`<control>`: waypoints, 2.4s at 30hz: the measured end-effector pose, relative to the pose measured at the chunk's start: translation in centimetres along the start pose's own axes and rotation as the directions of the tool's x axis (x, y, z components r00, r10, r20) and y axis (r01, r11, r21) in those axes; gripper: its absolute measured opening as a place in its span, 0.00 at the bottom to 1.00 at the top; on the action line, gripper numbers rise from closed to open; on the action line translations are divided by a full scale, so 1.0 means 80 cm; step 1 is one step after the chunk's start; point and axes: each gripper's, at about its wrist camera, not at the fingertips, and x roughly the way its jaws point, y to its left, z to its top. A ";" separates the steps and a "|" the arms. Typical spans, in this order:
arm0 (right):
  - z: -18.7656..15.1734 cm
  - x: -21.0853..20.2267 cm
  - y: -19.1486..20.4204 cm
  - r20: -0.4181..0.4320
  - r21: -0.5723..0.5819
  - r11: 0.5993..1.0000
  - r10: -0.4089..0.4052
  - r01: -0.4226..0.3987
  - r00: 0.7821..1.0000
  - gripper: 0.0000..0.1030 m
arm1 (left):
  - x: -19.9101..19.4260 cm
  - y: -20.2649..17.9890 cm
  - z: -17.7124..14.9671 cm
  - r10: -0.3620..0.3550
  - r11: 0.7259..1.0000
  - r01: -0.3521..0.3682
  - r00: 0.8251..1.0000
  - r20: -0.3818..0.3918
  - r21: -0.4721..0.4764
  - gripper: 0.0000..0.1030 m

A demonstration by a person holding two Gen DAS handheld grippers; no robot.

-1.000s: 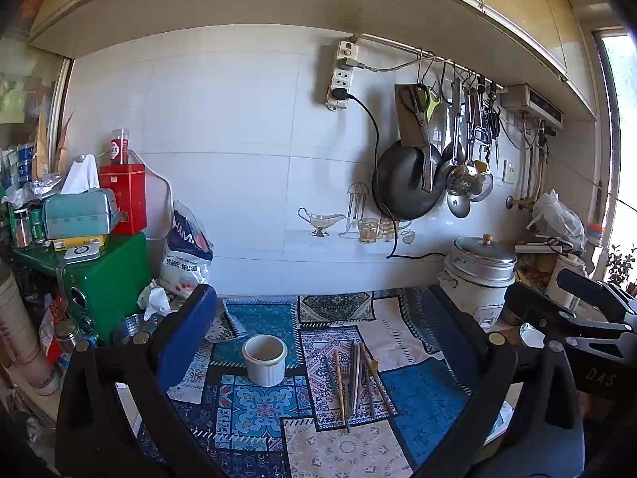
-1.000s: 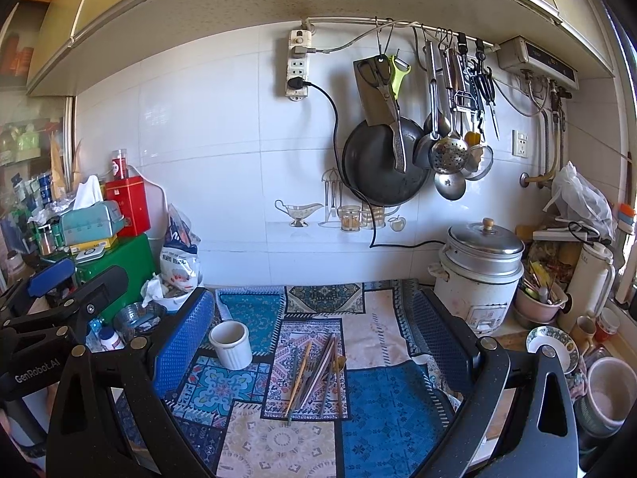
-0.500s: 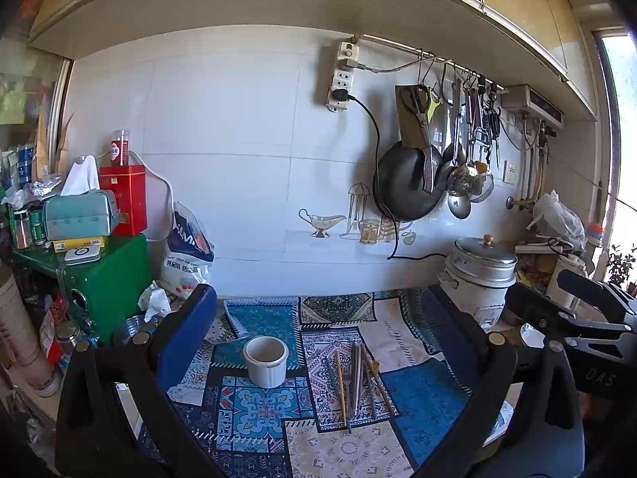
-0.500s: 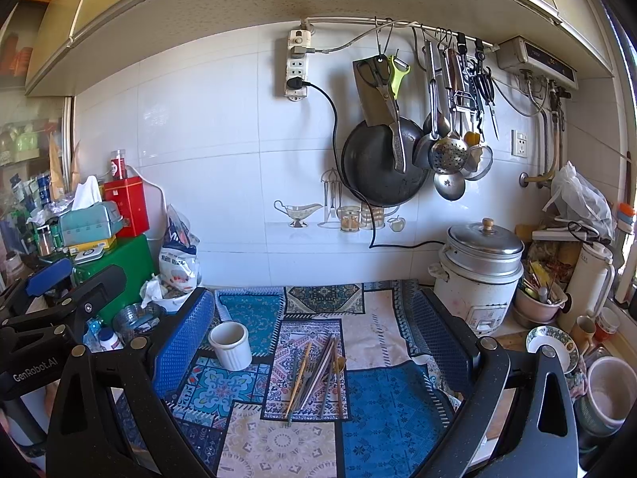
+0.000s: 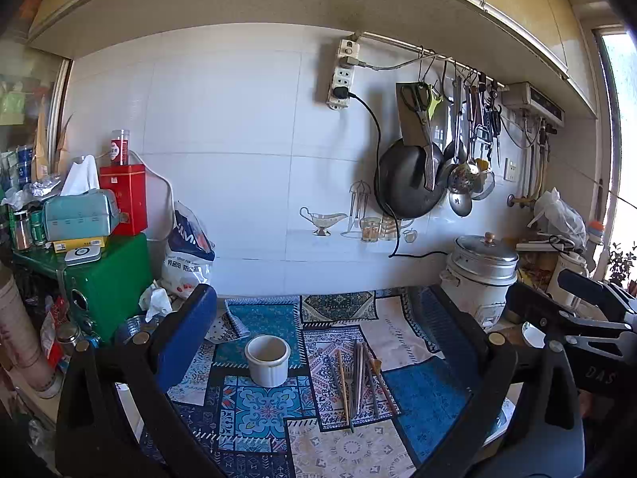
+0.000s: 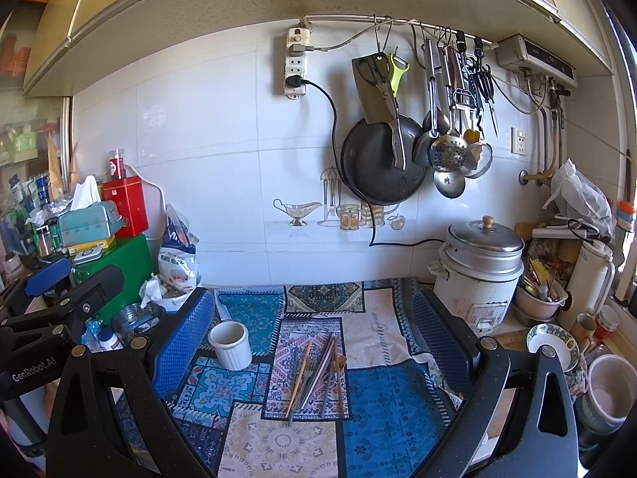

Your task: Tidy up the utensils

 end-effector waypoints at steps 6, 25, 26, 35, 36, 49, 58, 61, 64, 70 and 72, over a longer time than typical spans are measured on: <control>0.000 0.014 -0.004 -0.020 0.001 1.000 -0.004 0.004 1.000 0.96 | 0.013 0.002 -0.002 0.003 1.000 -0.003 1.000 -0.017 0.003 1.00; -0.064 0.190 -0.070 -0.314 -0.058 0.997 -0.064 0.048 0.947 0.96 | 0.230 0.018 -0.086 0.084 0.992 -0.113 0.915 -0.395 -0.051 1.00; -0.071 0.204 -0.076 -0.342 -0.065 0.997 -0.065 0.045 0.937 0.96 | 0.245 0.018 -0.096 0.088 0.991 -0.121 0.902 -0.422 -0.052 1.00; -0.135 0.311 -0.116 -0.567 -0.074 0.997 -0.048 0.008 0.822 0.93 | 0.361 0.004 -0.185 0.123 0.988 -0.153 0.774 -0.622 0.006 1.00; -0.142 0.324 -0.119 -0.588 -0.067 0.998 -0.038 -0.001 0.808 0.92 | 0.372 0.001 -0.194 0.119 0.989 -0.150 0.757 -0.643 0.006 1.00; -0.207 0.426 -0.133 -0.784 0.122 0.979 0.195 -0.161 0.590 0.42 | 0.486 -0.021 -0.270 -0.090 0.988 -0.051 0.567 -0.819 -0.144 0.40; -0.216 0.460 -0.120 -0.818 0.159 0.952 0.276 -0.262 0.505 0.22 | 0.522 -0.045 -0.287 -0.175 0.983 0.033 0.490 -0.854 -0.182 0.09; -0.220 0.474 -0.122 -0.827 0.185 0.948 0.293 -0.260 0.481 0.19 | 0.530 -0.048 -0.290 -0.163 0.985 0.026 0.484 -0.860 -0.172 0.09; -0.223 0.484 -0.124 -0.829 0.232 0.939 0.327 -0.253 0.454 0.15 | 0.539 -0.049 -0.293 -0.153 0.986 0.016 0.475 -0.866 -0.166 0.08; -0.226 0.496 -0.120 -0.836 0.258 0.932 0.348 -0.255 0.425 0.14 | 0.555 -0.050 -0.299 -0.139 0.989 0.012 0.459 -0.878 -0.150 0.08; -0.227 0.500 -0.117 -0.839 0.259 0.931 0.348 -0.256 0.418 0.14 | 0.559 -0.049 -0.299 -0.145 0.987 0.009 0.456 -0.878 -0.159 0.08</control>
